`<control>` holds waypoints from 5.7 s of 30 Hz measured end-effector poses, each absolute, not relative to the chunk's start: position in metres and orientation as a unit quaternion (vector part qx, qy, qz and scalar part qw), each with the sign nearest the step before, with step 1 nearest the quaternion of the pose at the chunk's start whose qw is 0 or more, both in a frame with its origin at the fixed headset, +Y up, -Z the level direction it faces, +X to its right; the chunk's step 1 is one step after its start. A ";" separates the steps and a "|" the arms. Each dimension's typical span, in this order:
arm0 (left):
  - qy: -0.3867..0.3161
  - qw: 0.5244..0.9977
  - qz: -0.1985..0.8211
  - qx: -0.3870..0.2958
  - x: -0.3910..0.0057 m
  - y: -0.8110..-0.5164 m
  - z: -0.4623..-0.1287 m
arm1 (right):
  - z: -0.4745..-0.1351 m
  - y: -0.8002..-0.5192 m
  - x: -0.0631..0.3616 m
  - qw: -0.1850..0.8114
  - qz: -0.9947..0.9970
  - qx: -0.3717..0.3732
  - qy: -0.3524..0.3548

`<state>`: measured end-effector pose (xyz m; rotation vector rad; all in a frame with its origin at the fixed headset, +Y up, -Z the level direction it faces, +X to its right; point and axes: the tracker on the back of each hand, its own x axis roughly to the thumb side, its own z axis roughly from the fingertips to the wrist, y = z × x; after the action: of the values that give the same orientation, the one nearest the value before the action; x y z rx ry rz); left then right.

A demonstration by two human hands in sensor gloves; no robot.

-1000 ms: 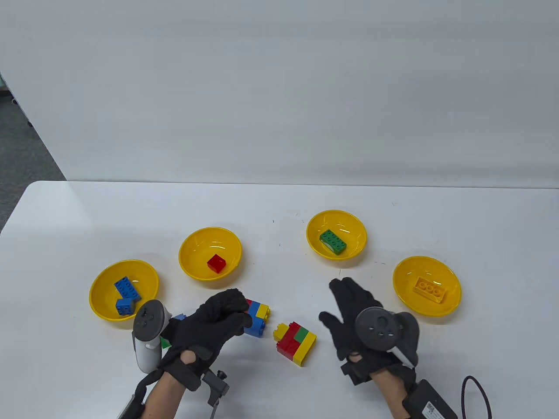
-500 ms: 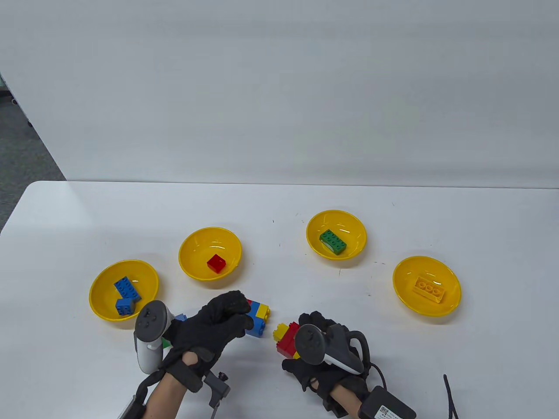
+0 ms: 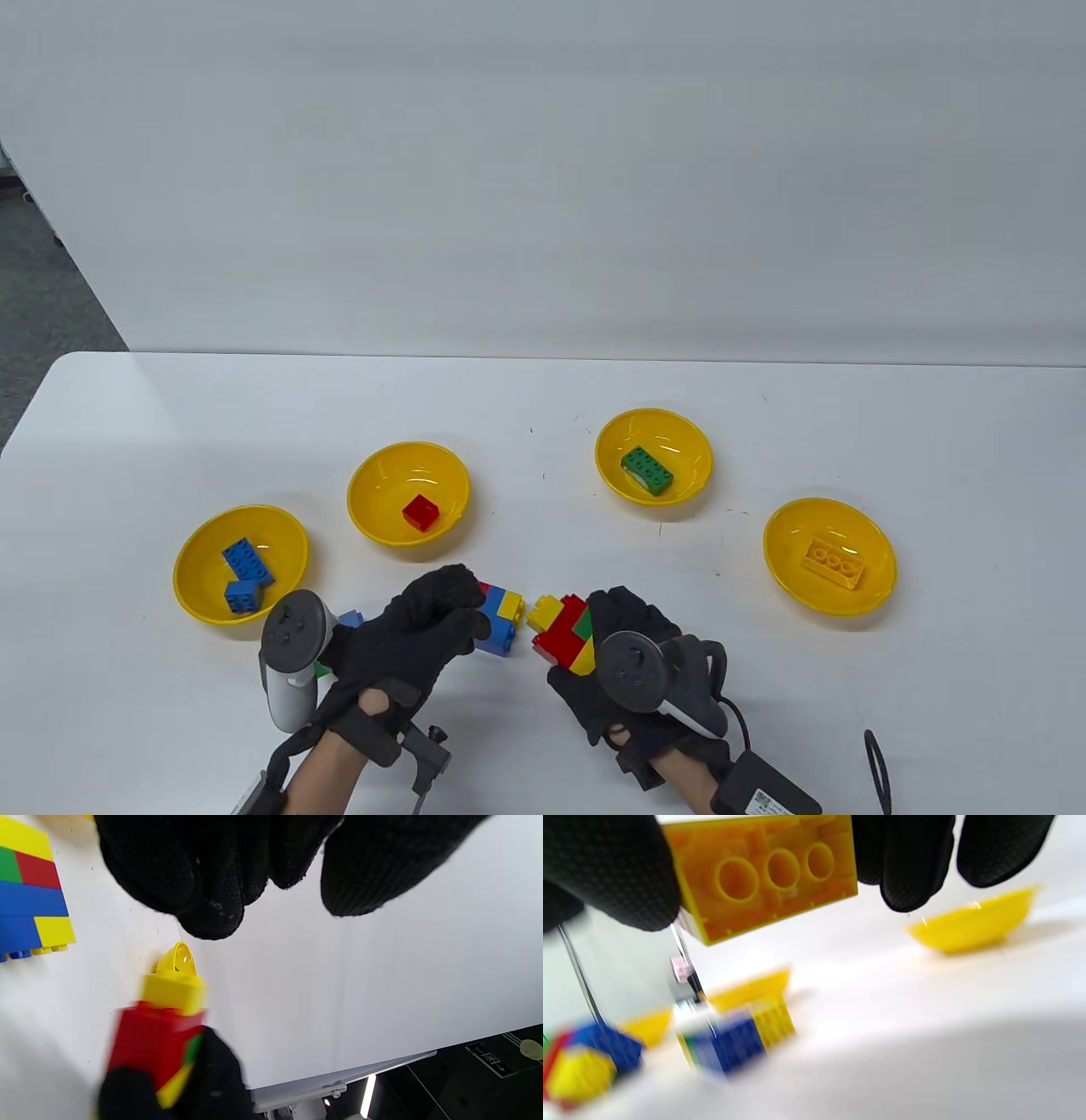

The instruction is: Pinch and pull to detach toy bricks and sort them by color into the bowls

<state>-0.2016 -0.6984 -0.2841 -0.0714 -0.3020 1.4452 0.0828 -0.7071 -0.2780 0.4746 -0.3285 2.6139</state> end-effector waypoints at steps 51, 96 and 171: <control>-0.269 0.811 0.511 -0.097 -0.150 -0.717 -0.279 | -0.262 -0.678 0.084 0.417 0.846 0.316 -0.106; -0.174 0.765 0.618 -0.055 -0.172 -0.719 -0.279 | -0.304 -0.664 0.242 0.462 0.858 0.094 -0.203; -0.074 0.935 0.344 0.046 -0.224 -0.596 -0.374 | -0.289 -0.687 0.155 0.571 0.806 0.139 -0.067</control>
<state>-0.2238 -0.5964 -0.3737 0.0946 -0.1521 0.7025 0.1551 -0.6869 -0.2895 0.3270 -0.1566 1.8916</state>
